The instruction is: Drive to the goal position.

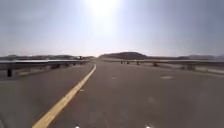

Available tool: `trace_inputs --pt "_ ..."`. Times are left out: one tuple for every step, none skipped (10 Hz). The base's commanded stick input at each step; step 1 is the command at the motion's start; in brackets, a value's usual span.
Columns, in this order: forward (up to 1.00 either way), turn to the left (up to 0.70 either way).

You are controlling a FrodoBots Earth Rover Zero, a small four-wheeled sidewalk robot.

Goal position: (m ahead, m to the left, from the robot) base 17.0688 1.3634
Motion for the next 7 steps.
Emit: trace_inputs --pt "0.70 0.00" --pt "0.70 0.00" --pt "0.70 0.00" --pt "0.70 0.00" --pt "0.70 0.00" --pt "0.70 0.00" --pt "0.70 0.00"
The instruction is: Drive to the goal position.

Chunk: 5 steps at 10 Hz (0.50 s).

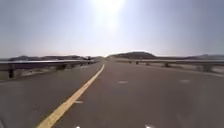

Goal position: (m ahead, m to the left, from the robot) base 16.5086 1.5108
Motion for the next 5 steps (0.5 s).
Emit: trace_inputs --pt "0.70 0.00" --pt "0.70 0.00" --pt "0.70 0.00" --pt "0.70 0.00" --pt "0.70 0.00"
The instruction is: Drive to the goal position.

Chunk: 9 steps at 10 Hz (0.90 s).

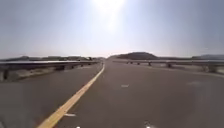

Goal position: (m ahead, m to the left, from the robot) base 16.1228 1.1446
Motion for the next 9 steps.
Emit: trace_inputs --pt "0.70 0.00" --pt "0.70 0.00" --pt "0.70 0.00" --pt "0.70 0.00" --pt "0.70 0.00" --pt "0.70 0.00" --pt "0.70 0.00" --pt "0.70 0.00" --pt "0.70 0.00"
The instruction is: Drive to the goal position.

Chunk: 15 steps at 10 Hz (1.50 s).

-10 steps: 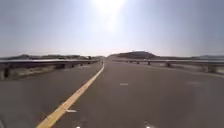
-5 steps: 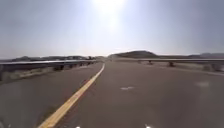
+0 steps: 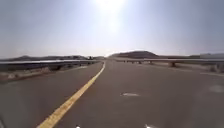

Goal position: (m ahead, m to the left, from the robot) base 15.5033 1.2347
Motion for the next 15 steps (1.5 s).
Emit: trace_inputs --pt "0.70 0.00" --pt "0.70 0.00" --pt "0.70 0.00" --pt "0.70 0.00" --pt "0.70 0.00" --pt "0.70 0.00" --pt "0.70 0.00" --pt "0.70 0.00" --pt "0.70 0.00" --pt "0.70 0.00" --pt "0.70 0.00" --pt "0.70 0.00" --pt "0.70 0.00" --pt "0.70 0.00" --pt "0.70 0.00"
